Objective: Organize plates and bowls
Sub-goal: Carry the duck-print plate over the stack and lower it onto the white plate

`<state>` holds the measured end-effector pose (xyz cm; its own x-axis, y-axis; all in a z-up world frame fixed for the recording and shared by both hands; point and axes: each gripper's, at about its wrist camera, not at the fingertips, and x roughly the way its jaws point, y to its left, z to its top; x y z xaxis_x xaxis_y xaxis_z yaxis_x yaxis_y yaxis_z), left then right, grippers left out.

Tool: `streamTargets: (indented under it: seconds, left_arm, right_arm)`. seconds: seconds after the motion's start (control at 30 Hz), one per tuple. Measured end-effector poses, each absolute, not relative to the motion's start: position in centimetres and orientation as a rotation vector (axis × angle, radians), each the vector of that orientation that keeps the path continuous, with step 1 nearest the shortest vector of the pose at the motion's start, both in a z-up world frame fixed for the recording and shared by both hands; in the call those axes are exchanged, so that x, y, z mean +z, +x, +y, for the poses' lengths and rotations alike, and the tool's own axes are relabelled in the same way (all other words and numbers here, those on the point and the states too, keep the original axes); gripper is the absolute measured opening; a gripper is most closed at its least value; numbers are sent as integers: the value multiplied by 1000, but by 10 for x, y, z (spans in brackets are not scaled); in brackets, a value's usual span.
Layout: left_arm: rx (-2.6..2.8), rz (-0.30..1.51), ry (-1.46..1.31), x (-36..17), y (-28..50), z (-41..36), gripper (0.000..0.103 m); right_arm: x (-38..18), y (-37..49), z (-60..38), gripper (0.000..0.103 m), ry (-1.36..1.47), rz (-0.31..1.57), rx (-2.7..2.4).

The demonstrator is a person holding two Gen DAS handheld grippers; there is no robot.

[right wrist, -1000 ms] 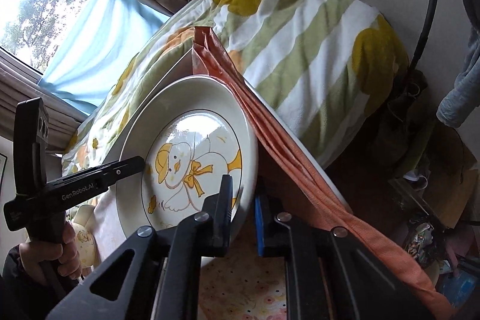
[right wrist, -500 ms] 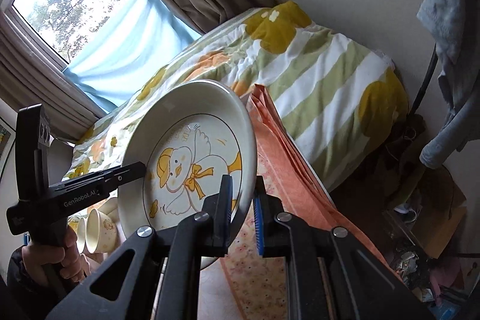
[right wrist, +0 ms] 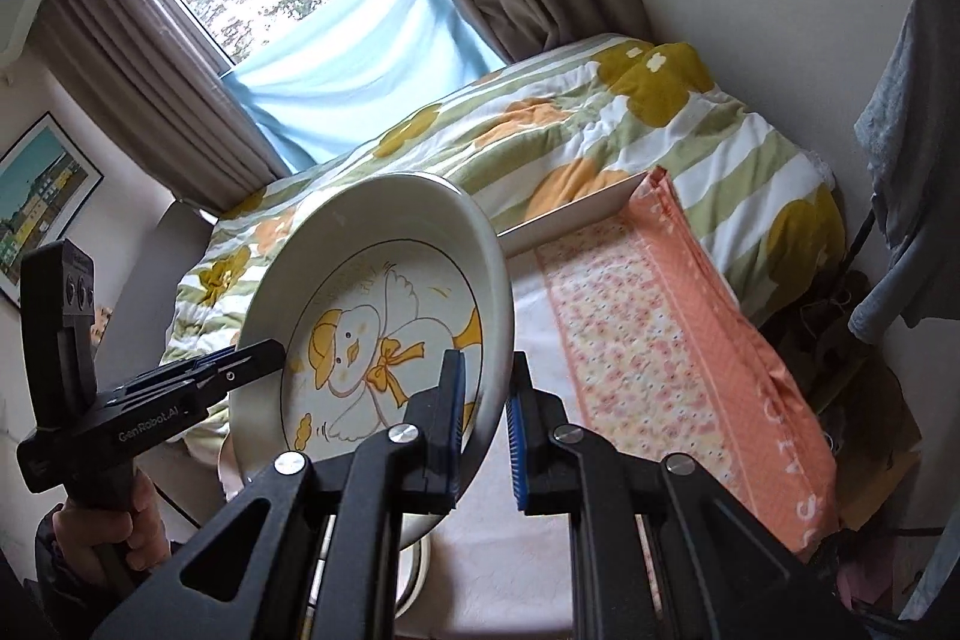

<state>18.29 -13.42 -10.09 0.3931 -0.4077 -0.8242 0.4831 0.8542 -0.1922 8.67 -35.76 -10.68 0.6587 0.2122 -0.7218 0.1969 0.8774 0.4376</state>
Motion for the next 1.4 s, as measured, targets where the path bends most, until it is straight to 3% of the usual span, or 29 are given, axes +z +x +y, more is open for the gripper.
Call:
streamTargets:
  seconds: [0.3,0.83,1.4]
  left_arm:
    - [-396,1034,-1,-121,117,-49,15]
    - [-245,1189,-49,-259,100,-10,15]
    - [-164,1212,31,-282,112,-24,16]
  right_arm:
    - [-136,75,-289,12,462,924,176]
    - [-246,82,-233,12,333,1079,270]
    - [-251,86,-222,12,250,1059,288]
